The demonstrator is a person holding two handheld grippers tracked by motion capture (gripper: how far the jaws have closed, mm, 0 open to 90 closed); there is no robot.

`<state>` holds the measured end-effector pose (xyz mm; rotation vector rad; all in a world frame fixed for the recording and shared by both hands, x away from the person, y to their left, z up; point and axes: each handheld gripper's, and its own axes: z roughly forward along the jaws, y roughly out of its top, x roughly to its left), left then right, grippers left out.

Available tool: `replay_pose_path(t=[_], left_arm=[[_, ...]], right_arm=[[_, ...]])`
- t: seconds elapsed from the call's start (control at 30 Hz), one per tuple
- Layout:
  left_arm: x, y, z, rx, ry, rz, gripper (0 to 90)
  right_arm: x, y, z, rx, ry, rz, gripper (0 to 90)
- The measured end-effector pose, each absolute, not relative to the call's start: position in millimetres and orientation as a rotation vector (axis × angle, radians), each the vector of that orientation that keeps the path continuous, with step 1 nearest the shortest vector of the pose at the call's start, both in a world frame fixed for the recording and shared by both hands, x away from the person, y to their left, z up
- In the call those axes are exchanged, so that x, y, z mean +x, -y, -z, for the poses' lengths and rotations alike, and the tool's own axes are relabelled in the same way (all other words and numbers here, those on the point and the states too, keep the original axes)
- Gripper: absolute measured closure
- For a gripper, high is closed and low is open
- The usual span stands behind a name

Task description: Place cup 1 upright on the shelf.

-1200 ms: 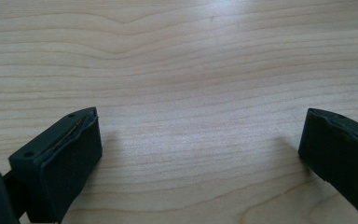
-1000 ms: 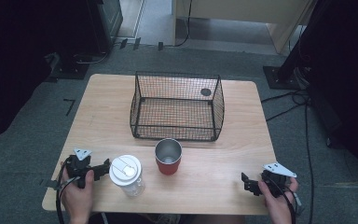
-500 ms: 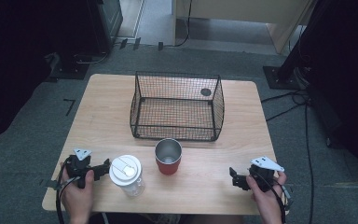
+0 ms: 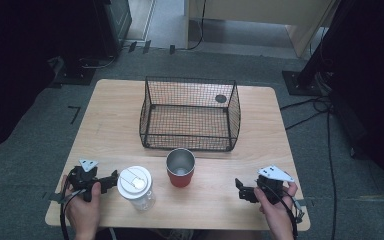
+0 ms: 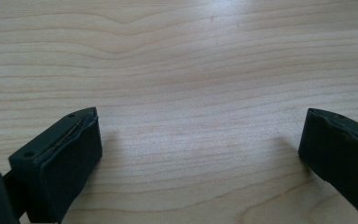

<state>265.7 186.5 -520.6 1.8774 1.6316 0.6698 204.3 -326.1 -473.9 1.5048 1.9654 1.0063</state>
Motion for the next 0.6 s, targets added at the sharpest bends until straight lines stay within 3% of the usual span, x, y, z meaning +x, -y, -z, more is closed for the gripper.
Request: replay_pose_path(t=[0.6], left_arm=[[265.7,-186.5,520.5,1.878,-1.632,-0.669,0.0]], right_arm=[[208.1,293.9,466.5,1.421,-2.008,-1.072,0.0]])
